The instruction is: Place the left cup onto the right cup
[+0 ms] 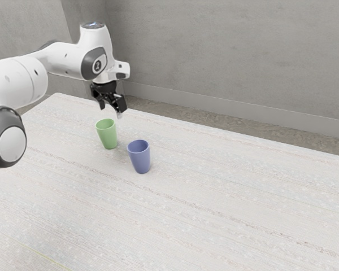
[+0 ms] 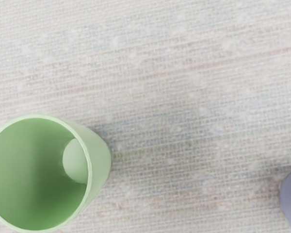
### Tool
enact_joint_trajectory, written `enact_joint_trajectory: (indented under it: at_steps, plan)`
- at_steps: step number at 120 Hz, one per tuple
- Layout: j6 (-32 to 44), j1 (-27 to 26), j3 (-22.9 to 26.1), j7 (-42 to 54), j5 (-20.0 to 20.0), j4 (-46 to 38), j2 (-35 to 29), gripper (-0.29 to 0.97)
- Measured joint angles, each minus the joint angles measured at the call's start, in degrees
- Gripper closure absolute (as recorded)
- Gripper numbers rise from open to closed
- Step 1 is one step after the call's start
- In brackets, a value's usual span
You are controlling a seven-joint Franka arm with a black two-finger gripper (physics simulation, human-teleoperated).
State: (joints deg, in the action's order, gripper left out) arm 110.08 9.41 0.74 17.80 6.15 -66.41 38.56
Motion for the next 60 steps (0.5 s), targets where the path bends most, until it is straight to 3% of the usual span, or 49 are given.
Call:
enact_joint_trajectory:
  at_steps: [60]
  plan:
    - [2.2,3.3,-0.1,3.7,-1.4,1.3,3.4,0.00]
